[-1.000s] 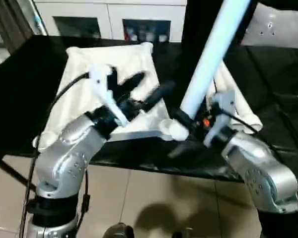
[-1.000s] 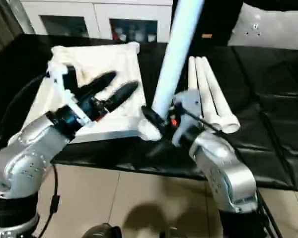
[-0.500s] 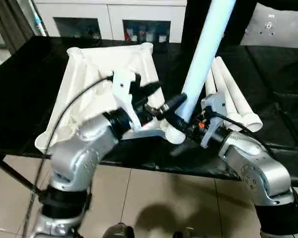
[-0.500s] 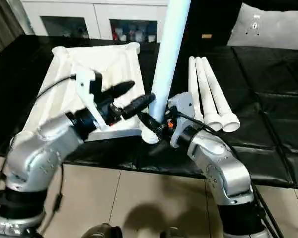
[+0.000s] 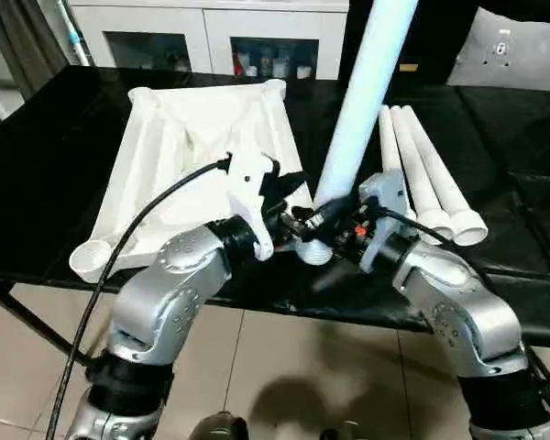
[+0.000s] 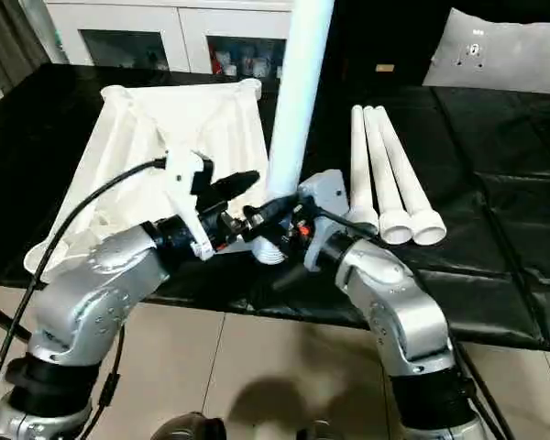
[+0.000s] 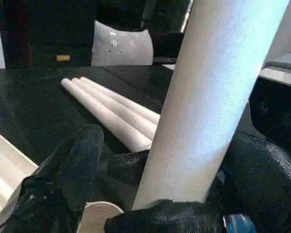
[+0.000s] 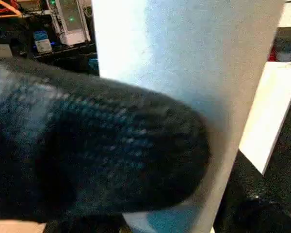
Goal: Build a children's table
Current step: Pick table leg
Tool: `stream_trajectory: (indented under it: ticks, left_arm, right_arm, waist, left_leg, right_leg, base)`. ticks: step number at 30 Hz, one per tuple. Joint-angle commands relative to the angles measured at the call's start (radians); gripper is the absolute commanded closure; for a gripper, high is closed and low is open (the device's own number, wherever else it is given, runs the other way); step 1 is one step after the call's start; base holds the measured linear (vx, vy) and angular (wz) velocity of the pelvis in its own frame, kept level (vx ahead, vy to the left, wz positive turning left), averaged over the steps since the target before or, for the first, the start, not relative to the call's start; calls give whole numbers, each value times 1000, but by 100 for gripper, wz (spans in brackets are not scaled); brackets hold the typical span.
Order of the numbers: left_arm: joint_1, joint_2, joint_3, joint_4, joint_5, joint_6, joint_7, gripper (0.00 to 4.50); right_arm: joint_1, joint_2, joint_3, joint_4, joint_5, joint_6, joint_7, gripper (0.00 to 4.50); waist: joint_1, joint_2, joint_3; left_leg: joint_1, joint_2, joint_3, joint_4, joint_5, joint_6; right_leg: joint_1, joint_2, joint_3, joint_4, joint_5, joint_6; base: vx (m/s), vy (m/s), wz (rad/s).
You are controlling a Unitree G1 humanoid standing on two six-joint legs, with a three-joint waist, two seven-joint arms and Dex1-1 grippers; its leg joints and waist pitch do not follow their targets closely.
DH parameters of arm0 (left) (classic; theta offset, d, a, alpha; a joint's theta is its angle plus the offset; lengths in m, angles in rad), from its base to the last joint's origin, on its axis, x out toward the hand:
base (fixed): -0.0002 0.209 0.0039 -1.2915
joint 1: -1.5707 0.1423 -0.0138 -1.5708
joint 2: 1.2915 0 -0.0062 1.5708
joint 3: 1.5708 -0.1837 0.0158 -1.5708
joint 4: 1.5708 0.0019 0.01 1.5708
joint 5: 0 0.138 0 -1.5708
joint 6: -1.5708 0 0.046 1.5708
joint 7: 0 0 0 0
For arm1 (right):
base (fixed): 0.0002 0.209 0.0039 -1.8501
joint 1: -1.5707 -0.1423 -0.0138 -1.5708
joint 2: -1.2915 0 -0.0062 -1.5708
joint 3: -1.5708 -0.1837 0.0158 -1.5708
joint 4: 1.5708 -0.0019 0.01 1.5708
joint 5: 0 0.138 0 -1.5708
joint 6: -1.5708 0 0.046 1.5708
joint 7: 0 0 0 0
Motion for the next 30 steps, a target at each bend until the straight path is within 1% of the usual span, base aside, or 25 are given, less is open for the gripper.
stream_trajectory:
  ticks: [1, 2, 3, 5, 10, 13, 17, 18, 19, 20, 21, 22, 23, 24, 26, 27, 29, 30]
  left_arm:
    - [-18, -12, -1, -2, 11, -21, 25, 60]
    - [-16, -19, 0, -4, 13, -23, 34, 60]
    - [-15, -26, 2, -3, 17, -26, 39, 60]
    - [-16, -35, 5, 2, 27, -37, 47, 60]
    - [-18, -43, 3, 9, 48, -49, 62, 60]
    - [-23, -41, -5, 17, 79, -61, 81, 60]
    - [-25, -15, -40, 30, 144, -91, 90, 60]
    - [-26, -10, -52, 38, 170, -108, 96, 60]
    - [-27, -8, -57, 44, 180, -116, 97, 60]
    - [-25, -5, -65, 50, 192, -131, 93, 60]
    - [-18, 6, -82, 60, 215, -155, 86, 60]
    - [-3, 27, -112, 79, 251, -201, 69, 60]
    - [0, 31, -117, 83, 257, -210, 65, 60]
    - [3, 38, -126, 93, 272, -229, 61, 60]
    - [12, 27, -117, 112, 262, -229, 59, 60]
    - [19, 25, -115, 118, 259, -232, 58, 60]
    - [21, 25, -116, 120, 261, -238, 56, 60]
    - [28, 26, -117, 132, 264, -255, 49, 60]
  right_arm:
    - [-22, 7, 4, 6, -4, -20, -1, 259]
    - [-21, 9, 3, 6, -5, -22, -3, 259]
    - [-22, 11, 1, 8, -7, -23, -3, 259]
    - [-24, 13, -3, 12, -9, -23, -2, 259]
    - [-30, 17, -7, 24, -15, -31, -7, 259]
    - [-36, 21, -9, 34, -17, -37, -9, 259]
    - [-36, 30, -5, 46, -26, -50, -13, 259]
    - [-36, 34, -5, 51, -28, -58, -15, 259]
    - [-37, 36, -6, 54, -29, -61, -16, 259]
    - [-37, 38, -6, 58, -29, -65, -17, 259]
    - [-34, 38, -1, 64, -34, -75, -14, 259]
    - [-22, 35, 15, 79, -48, -104, 1, 259]
    - [-20, 35, 18, 82, -51, -110, 4, 259]
    - [-17, 37, 20, 92, -54, -121, 6, 259]
    - [-4, 45, 18, 119, -58, -164, 23, 259]
    - [7, 48, 20, 130, -61, -184, 30, 259]
    - [11, 50, 20, 134, -64, -192, 32, 259]
    - [24, 55, 21, 147, -67, -210, 40, 259]
  waist:
    - [1, -13, -84]
    - [1, -14, -84]
    - [2, -11, -86]
    - [3, -15, -86]
    - [5, -15, -86]
    - [5, -15, -85]
    - [5, -15, -85]
    - [5, -11, -84]
    - [4, -11, -84]
    - [3, -13, -85]
    - [4, -13, -85]
    - [4, -13, -85]
    - [4, -12, -85]
    - [4, -8, -87]
    - [2, -10, -86]
    - [2, -10, -87]
    - [2, -10, -87]
    - [4, -2, -87]
  left_leg:
    - [23, 87, -37, -72, -174, 44]
    - [22, 87, -37, -71, -171, 46]
    - [23, 87, -37, -70, -168, 46]
    - [23, 86, -36, -70, -171, 48]
    - [23, 87, -37, -70, -164, 54]
    - [23, 86, -36, -69, -170, 52]
    - [23, 86, -37, -71, -176, 50]
    - [23, 87, -38, -72, -177, 48]
    - [23, 88, -38, -72, -177, 47]
    - [23, 88, -38, -72, -178, 48]
    - [23, 87, -39, -72, -177, 50]
    - [23, 87, -39, -72, -176, 51]
    - [22, 88, -39, -72, -183, 49]
    - [23, 88, -39, -72, -177, 46]
    - [22, 88, -38, -73, -185, 45]
    - [23, 89, -37, -71, -184, 46]
    - [22, 89, -38, -72, -180, 51]
    - [23, 89, -39, -72, -186, 53]
  right_leg:
    - [48, -98, 61, -93, -223, -184]
    - [49, -98, 61, -93, -220, -184]
    - [49, -99, 61, -92, -218, -185]
    - [48, -98, 61, -93, -217, -185]
    - [48, -97, 60, -93, -219, -181]
    - [47, -97, 60, -94, -232, -179]
    - [46, -97, 60, -97, -243, -167]
    - [46, -98, 61, -95, -240, -166]
    - [45, -97, 60, -95, -236, -166]
    - [46, -97, 61, -95, -226, -170]
    - [46, -97, 61, -95, -221, -171]
    - [46, -97, 60, -95, -220, -170]
    - [46, -99, 61, -95, -223, -166]
    - [46, -99, 61, -92, -211, -168]
    - [47, -99, 60, -92, -200, -178]
    - [46, -101, 61, -92, -190, -185]
    - [47, -99, 60, -89, -175, -195]
    - [47, -100, 60, -89, -178, -197]
  base:
    - [0, 0, 0]
    - [0, 0, 0]
    - [0, 0, 0]
    - [0, 0, 0]
    - [0, 0, 0]
    - [0, 0, 0]
    - [0, 0, 0]
    - [0, 0, 0]
    - [0, 0, 0]
    - [0, 0, 0]
    - [0, 0, 0]
    - [0, 0, 0]
    - [0, 0, 0]
    - [0, 0, 0]
    - [0, 0, 0]
    - [0, 0, 0]
    - [0, 0, 0]
    - [0, 0, 0]
